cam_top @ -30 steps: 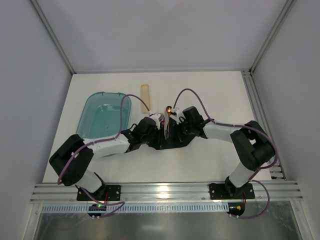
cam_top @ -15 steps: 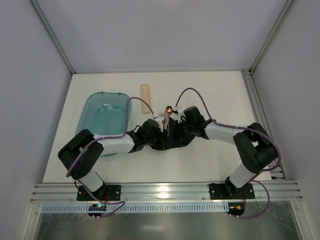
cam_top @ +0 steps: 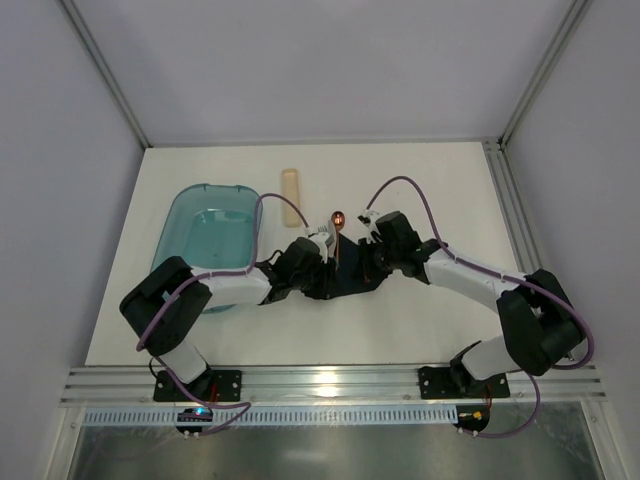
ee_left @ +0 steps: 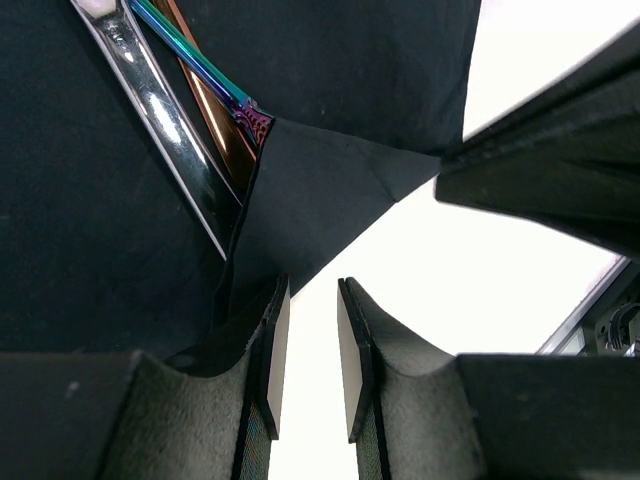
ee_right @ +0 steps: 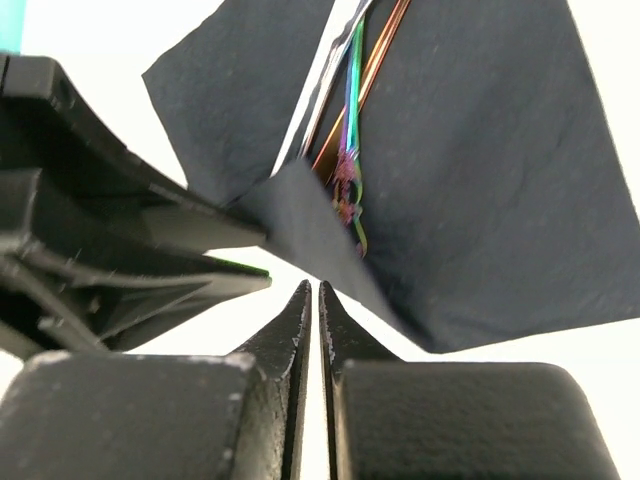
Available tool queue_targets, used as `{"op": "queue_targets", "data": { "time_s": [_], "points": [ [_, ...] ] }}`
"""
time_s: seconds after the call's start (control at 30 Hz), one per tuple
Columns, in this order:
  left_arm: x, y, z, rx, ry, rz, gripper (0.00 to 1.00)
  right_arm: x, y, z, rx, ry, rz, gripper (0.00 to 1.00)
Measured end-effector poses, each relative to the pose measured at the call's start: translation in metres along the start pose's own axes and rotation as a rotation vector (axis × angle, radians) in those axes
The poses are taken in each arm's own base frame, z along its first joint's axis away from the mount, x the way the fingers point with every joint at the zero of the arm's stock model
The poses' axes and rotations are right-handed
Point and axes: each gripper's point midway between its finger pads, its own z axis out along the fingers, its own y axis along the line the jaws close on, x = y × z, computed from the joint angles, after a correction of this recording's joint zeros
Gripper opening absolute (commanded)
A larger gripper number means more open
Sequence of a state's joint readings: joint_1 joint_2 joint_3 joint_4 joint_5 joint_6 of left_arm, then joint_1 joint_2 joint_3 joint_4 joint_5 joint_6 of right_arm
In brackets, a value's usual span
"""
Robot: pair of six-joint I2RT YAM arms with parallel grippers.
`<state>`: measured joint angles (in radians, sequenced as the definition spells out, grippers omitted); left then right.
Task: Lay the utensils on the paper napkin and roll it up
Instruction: Roll the napkin at the center of the board.
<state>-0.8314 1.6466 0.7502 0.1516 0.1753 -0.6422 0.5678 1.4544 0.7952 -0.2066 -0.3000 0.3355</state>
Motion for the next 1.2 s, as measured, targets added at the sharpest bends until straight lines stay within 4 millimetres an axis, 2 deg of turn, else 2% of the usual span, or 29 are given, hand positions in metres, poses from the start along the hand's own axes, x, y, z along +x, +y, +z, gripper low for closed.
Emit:
{"op": "queue_targets", "data": {
  "time_s": [0.17, 0.27, 0.57, 0.97, 1.2],
  "points": [
    [-0.002, 0.002, 0.000, -0.015, -0.004, 0.007, 0.30, 0.006, 0.007, -0.003, -0.009, 0.003, 0.029, 0.04],
    [-0.003, 0.002, 0.001, -0.019, -0.004, 0.016, 0.29, 0.008, 0.004, 0.000, 0.005, 0.011, 0.048, 0.04],
    [-0.003, 0.003, 0.001, -0.025, -0.004, 0.020, 0.29, 0.036, -0.036, 0.022, 0.169, 0.080, 0.092, 0.04],
    [0.001, 0.017, -0.003, -0.100, 0.022, 0.034, 0.29, 0.030, -0.045, 0.020, 0.223, 0.035, 0.096, 0.04],
    [-0.005, 0.012, -0.008, -0.100, 0.020, 0.029, 0.30, 0.032, -0.044, 0.019, 0.214, 0.011, 0.108, 0.04]
  ]
}}
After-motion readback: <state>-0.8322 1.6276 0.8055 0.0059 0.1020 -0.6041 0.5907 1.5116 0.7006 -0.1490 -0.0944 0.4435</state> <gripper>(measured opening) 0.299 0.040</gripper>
